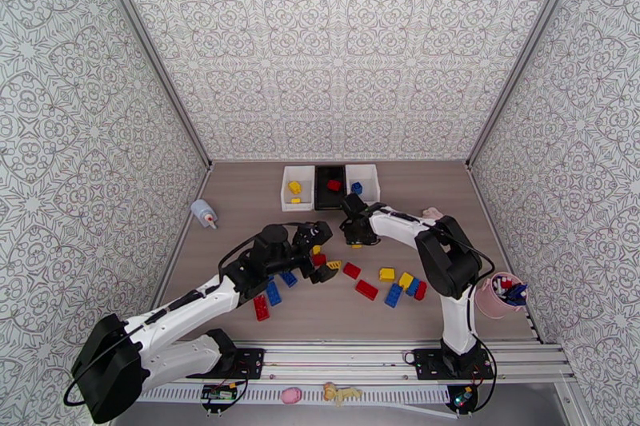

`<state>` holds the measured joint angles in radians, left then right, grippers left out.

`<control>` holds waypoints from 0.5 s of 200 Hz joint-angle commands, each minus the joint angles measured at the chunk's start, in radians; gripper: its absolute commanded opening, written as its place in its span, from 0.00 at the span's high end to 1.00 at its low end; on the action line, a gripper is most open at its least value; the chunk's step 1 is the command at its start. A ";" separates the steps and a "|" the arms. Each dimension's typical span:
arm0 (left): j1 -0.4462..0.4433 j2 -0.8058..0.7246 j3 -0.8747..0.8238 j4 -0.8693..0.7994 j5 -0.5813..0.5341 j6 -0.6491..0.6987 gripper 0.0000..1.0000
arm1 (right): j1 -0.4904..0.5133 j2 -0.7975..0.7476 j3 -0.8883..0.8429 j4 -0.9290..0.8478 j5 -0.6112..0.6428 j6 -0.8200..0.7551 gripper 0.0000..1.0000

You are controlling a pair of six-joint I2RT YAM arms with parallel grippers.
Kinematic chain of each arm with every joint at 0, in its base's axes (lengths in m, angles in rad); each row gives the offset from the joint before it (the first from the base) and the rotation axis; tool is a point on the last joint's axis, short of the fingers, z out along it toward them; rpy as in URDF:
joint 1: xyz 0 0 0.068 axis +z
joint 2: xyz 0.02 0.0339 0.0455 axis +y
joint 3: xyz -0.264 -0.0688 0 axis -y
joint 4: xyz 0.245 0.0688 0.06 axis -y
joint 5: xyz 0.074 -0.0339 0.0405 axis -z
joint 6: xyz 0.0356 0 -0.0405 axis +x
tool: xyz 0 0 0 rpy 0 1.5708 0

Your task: Sort the legos into containers by color

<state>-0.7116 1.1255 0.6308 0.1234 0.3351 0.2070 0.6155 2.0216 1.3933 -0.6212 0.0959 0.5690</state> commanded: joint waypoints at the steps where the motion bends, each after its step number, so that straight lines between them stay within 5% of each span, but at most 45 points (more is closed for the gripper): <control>1: 0.008 -0.017 -0.021 0.020 -0.020 -0.028 0.00 | 0.008 -0.050 -0.007 0.017 -0.015 0.000 0.71; 54: 0.020 -0.079 -0.047 -0.004 -0.081 -0.061 0.00 | 0.008 -0.159 0.007 0.117 0.020 -0.105 0.71; 100: 0.030 -0.131 -0.065 -0.026 -0.174 -0.103 0.00 | 0.005 -0.074 0.172 0.153 0.027 -0.199 0.71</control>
<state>-0.6914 1.0267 0.5869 0.1162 0.2260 0.1440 0.6163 1.8877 1.4582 -0.5087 0.1013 0.4419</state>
